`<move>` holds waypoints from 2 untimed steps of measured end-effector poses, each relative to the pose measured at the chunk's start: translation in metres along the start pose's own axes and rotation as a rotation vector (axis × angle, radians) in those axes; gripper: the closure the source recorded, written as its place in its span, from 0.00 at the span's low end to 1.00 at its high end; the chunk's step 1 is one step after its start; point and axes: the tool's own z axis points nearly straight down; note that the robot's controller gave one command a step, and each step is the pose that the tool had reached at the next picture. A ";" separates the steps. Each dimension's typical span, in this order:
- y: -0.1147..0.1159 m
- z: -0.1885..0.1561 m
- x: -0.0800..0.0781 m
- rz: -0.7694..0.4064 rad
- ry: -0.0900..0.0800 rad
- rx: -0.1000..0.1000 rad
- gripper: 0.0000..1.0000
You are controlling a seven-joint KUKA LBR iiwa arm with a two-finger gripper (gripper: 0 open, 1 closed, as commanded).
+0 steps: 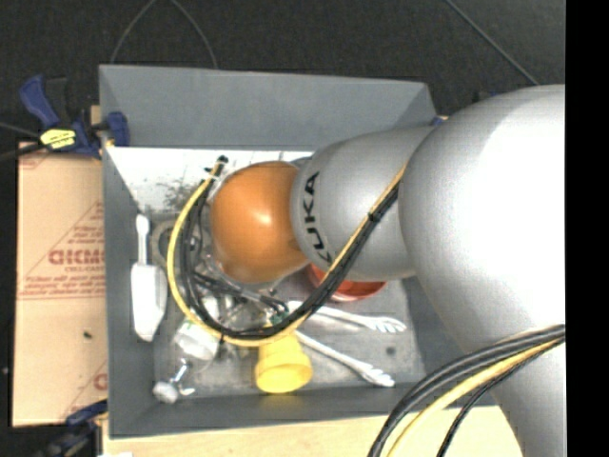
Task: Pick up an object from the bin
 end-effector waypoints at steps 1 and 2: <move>-0.018 0.004 0.010 0.127 0.010 -0.003 0.00; -0.001 0.000 0.000 0.009 0.001 -0.001 1.00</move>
Offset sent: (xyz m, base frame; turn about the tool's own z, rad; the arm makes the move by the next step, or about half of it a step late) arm -0.0006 0.0016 -0.0002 0.0065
